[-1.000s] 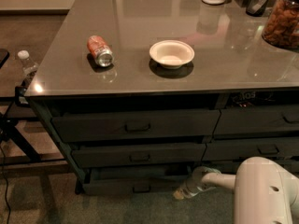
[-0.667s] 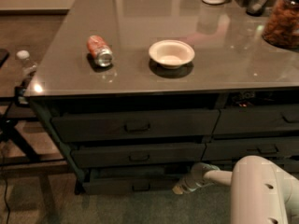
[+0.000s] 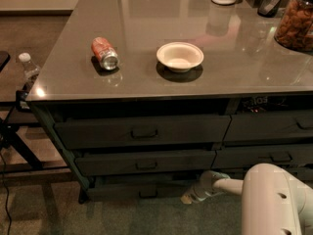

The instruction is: Close bottom drawer

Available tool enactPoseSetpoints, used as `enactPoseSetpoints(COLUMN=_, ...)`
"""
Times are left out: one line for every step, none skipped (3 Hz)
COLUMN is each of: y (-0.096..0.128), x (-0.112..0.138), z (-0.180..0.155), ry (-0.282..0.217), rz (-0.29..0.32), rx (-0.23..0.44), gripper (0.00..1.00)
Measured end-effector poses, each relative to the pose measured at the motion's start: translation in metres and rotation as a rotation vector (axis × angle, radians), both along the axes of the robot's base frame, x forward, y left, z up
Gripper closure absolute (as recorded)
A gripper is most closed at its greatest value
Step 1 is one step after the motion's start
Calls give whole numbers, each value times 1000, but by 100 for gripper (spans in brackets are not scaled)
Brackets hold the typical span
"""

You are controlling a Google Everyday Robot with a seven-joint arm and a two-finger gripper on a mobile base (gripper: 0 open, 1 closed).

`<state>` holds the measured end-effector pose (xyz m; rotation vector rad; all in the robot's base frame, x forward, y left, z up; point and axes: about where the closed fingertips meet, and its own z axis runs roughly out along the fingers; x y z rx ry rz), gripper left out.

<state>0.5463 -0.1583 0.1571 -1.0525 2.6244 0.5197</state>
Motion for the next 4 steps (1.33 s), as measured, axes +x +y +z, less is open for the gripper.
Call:
enactPoseSetpoints(y=0, x=0, z=0, ry=0, rz=0, rx=0, gripper=36)
enactPoseSetpoints(y=0, x=0, z=0, ry=0, rz=0, rx=0, gripper=12)
enactPoseSetpoints(y=0, x=0, z=0, ry=0, rz=0, rx=0, gripper=0)
enactPoseSetpoints(y=0, x=0, z=0, ry=0, rz=0, rx=0, gripper=0)
